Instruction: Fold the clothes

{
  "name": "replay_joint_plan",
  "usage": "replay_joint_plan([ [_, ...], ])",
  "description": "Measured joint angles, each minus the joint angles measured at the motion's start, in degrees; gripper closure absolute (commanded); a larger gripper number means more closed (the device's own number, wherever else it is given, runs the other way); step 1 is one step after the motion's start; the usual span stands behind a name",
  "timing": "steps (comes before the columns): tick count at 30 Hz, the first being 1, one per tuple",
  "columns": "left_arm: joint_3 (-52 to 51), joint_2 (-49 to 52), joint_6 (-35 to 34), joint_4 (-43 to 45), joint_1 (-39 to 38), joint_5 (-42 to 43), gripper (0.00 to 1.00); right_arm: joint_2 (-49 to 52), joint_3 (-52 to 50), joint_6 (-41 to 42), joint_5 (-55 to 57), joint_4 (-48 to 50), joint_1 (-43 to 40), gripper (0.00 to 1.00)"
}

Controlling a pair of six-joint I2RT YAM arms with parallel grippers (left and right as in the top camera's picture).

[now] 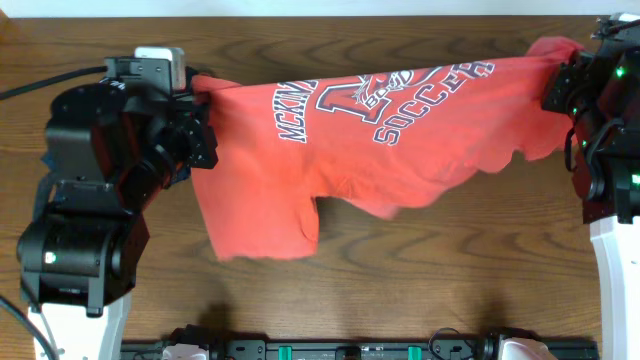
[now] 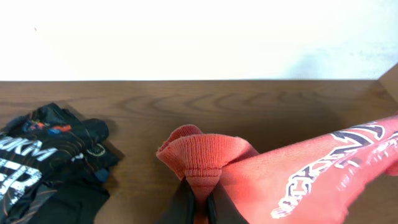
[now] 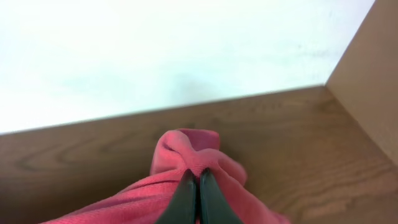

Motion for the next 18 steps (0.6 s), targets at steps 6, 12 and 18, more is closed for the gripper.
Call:
replay_joint_plan([
  [6,0.0,8.3,0.0,0.5,0.0,-0.8,0.94,9.0,0.2,0.0,-3.3,0.2,-0.1,0.98],
  [12,-0.3,25.7,0.3,9.2,0.0,-1.9,0.39,22.1,0.1,0.0,-4.5,4.9,-0.1,0.44],
  [18,-0.8,36.4,0.0,8.6,0.5,-3.0,0.02,23.0,-0.1,0.3,-3.8,2.6,-0.1,0.28],
])
